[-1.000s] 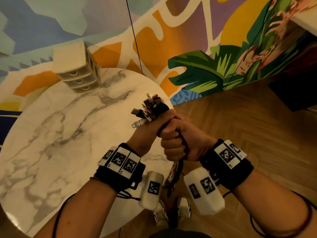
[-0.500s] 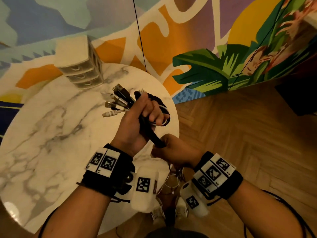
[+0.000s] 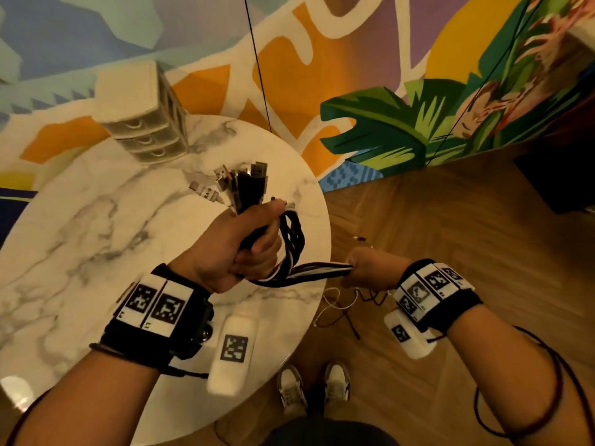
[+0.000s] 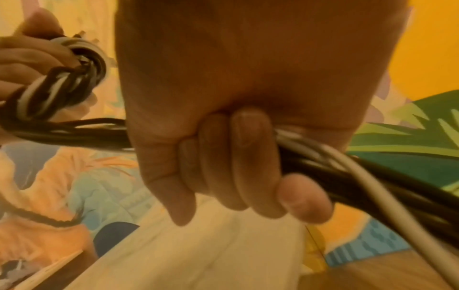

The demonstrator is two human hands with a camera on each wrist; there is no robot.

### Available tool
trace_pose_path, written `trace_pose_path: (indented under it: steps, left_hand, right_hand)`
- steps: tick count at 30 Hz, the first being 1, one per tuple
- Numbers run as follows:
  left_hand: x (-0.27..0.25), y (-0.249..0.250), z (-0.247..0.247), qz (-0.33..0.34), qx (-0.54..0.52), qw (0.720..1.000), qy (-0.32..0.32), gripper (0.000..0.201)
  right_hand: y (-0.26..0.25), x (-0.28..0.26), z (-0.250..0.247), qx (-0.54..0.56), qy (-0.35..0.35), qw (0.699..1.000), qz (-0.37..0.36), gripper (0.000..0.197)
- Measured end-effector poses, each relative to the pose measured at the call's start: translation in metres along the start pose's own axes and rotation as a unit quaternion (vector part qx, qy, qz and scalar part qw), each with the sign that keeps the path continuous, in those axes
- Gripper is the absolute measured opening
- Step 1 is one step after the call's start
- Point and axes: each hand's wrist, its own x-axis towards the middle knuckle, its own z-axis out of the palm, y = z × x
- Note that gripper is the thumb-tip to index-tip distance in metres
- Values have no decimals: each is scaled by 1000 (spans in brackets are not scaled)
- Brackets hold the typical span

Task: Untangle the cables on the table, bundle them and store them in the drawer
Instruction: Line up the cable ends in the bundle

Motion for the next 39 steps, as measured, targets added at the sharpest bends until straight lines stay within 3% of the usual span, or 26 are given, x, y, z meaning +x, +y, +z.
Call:
trace_pose_path:
  steps: [5, 12, 13, 16, 17, 18, 20, 22, 24, 30, 34, 39]
  left_hand:
    - [-8, -9, -7, -21, -15, 999, 27, 56]
    - [-16, -3, -1, -16, -10, 1000, -8, 55]
    - [-15, -3, 0, -20, 7, 1000, -2, 56]
    - [-9, -6, 9, -46, 95, 994, 20, 57]
    - [-7, -6, 14, -50, 133, 989, 29, 54]
    - [-5, -5, 17, -50, 171, 983, 43, 50]
    - [-5, 3, 16, -36, 218, 973, 74, 49]
    - [-9, 12, 12, -21, 218, 973, 78, 53]
    - [-11, 16, 12, -17, 224, 971, 86, 55]
    - [-12, 14, 26, -56, 460, 874, 143, 44]
    - [-18, 22, 16, -46, 490, 854, 169, 31]
    - [-20, 28, 3, -41, 529, 829, 180, 23]
  right_hand:
    - [35, 9, 1, 10, 42, 998, 36, 22]
    - [74, 27, -20, -7, 153, 985, 83, 26]
    - [83, 33, -15, -34, 132, 986, 97, 27]
    - [91, 48, 16, -93, -116, 970, 192, 21]
    - [90, 53, 22, -62, -149, 967, 196, 21]
    - [87, 54, 22, -36, -136, 970, 197, 22]
    - [88, 54, 13, -40, -39, 981, 186, 25]
    - [95, 48, 7, -62, 44, 978, 192, 23]
    - [105, 45, 5, -76, 86, 972, 205, 17]
    - [130, 47, 10, -20, 108, 968, 226, 22]
    - [135, 50, 7, -45, 96, 969, 222, 21]
    - [151, 45, -2, -95, -2, 967, 235, 16]
